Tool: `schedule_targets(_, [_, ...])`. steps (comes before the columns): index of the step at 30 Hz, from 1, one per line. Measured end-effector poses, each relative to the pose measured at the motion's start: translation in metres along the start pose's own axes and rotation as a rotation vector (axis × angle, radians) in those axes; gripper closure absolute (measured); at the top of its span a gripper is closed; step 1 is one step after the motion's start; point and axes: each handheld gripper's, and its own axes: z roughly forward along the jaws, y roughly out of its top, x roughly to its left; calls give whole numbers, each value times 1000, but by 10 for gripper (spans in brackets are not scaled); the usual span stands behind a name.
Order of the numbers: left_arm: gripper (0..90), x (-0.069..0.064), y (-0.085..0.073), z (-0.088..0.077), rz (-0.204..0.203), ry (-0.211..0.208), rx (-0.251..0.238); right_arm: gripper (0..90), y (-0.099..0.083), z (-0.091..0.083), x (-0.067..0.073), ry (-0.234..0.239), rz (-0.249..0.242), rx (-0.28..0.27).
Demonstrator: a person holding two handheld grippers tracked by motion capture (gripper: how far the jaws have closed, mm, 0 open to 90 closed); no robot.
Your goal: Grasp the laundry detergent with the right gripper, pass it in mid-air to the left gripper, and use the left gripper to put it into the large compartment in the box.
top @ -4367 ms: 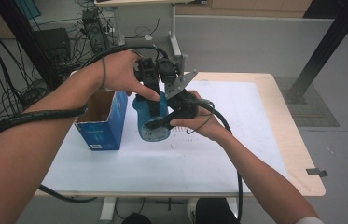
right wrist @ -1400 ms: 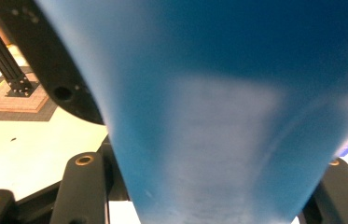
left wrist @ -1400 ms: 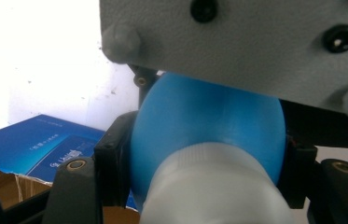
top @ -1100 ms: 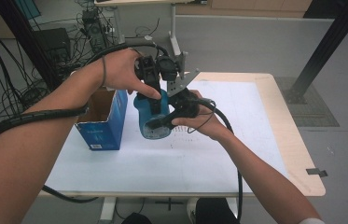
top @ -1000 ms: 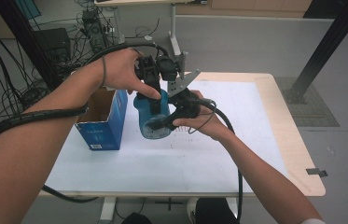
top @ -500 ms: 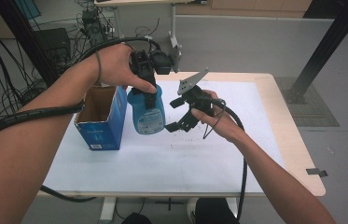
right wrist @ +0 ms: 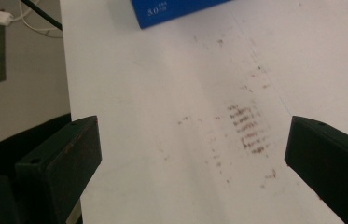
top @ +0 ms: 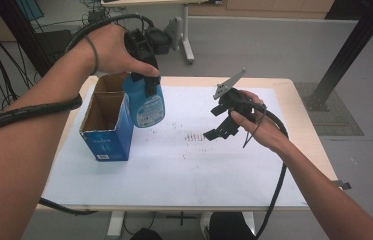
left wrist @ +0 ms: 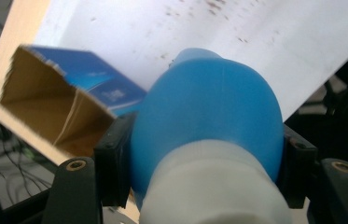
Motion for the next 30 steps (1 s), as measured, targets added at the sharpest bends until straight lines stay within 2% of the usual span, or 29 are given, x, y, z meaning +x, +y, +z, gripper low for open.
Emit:
schedule_targets(5, [366, 17, -2, -19, -138, 32, -14, 37, -7, -6, 1, -1, 0, 38])
schedule_targets(7, [366, 23, -5, -25, -206, 28, -28, 38, -9, -9, 1, -6, -1, 51])
schedule_targets(10, [365, 37, -10, -39, -337, 32, -63, 39, -12, -11, 2, -11, 0, 74])
schedule_targets(15, [366, 55, -19, -55, -453, 58, -64, 40, -15, -17, 1, -15, 0, 103])
schedule_targets(18, [366, 67, -26, -64, -572, 67, -68, 40, -17, -20, 0, -21, -2, 118])
schedule_targets(21, [367, 78, -35, -72, -667, 70, -62, 42, -16, -22, 1, -23, -11, 132])
schedule_targets(22, [367, 80, -37, -74, -686, 69, -61, 42, -16, -23, 0, -25, -11, 131])
schedule_targets(23, [367, 85, -42, -78, -726, 70, -62, 41, -16, -23, 0, -28, -10, 132])
schedule_targets(30, [368, 103, -60, -91, -856, 64, -60, 43, -16, -27, -1, -32, -16, 152])
